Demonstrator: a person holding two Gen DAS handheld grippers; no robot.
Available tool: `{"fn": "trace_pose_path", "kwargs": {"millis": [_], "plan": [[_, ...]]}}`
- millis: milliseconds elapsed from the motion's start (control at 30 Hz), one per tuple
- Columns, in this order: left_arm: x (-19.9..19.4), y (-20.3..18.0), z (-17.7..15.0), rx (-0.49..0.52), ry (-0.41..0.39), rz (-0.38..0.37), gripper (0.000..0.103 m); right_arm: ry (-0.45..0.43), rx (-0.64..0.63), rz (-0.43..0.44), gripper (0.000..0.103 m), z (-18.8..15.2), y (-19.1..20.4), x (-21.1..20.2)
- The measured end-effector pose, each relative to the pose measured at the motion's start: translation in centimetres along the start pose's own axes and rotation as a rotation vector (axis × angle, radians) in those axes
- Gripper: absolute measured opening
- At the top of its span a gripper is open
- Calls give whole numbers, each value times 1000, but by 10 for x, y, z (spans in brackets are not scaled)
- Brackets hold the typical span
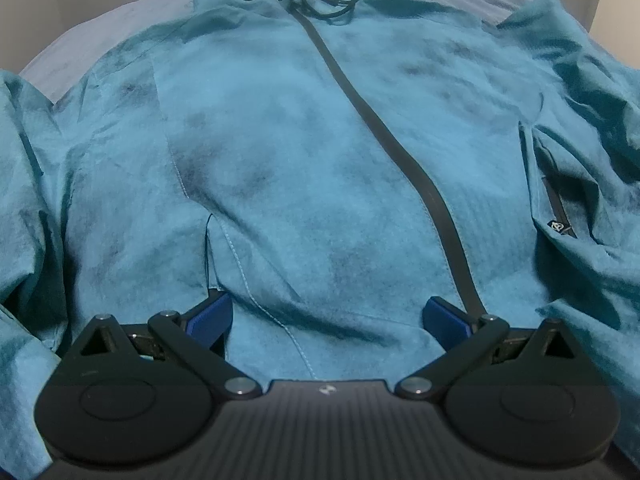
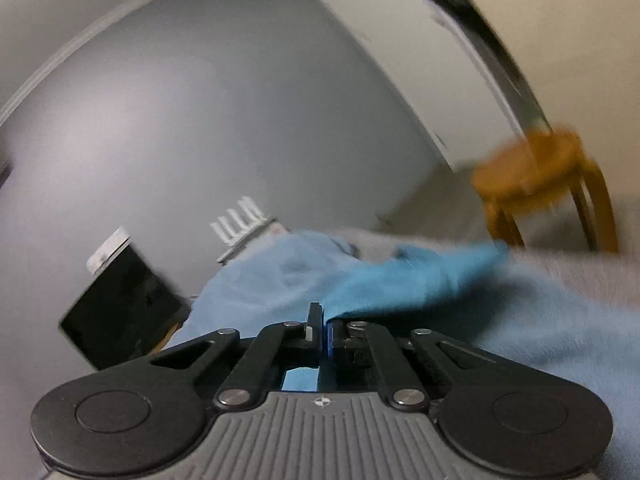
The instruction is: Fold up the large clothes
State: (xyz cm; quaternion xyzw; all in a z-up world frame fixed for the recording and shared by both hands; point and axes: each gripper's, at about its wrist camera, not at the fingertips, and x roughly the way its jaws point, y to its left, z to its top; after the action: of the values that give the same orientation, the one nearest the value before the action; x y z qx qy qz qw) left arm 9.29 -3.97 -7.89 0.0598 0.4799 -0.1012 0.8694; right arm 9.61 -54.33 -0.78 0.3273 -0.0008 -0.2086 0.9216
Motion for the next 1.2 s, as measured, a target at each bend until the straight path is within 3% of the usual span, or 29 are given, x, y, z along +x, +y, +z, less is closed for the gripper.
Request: {"fn": "trace_pose_path", "kwargs": {"millis": [200, 333, 467, 567, 667, 733, 833, 867, 933, 1000, 1133, 1200], "plan": [[-1, 2, 0, -7, -11, -7, 103, -49, -258, 322, 3, -5, 125, -49], [-3, 4, -1, -21, -20, -14, 103, -43, -404, 540, 3, -26, 208, -83], [-11, 15, 0, -79, -58, -32, 103, 65, -521, 726, 3, -74, 281, -103], [-30, 37, 4, -184, -173, -19, 103, 201, -543, 791, 3, -125, 313, -102], [-47, 62, 10, -260, -279, 55, 103, 412, -519, 777, 3, -183, 324, -89], [-53, 80, 12, -317, -309, 93, 103, 511, -546, 745, 5, -221, 319, -84], [-54, 109, 13, -430, -322, 46, 103, 653, -546, 713, 13, -267, 317, -97], [-53, 115, 13, -459, -320, 28, 103, 682, -525, 701, 17, -269, 312, -95], [-51, 119, 16, -482, -316, 12, 103, 712, -430, 683, 51, -271, 307, -109], [-48, 117, 18, -465, -317, 24, 103, 724, -270, 661, 61, -258, 293, -118], [-46, 112, 15, -426, -315, 50, 103, 766, 14, 576, 65, -248, 277, -87], [-45, 111, 14, -420, -321, 57, 103, 742, 82, 537, 62, -248, 275, -78]]}}
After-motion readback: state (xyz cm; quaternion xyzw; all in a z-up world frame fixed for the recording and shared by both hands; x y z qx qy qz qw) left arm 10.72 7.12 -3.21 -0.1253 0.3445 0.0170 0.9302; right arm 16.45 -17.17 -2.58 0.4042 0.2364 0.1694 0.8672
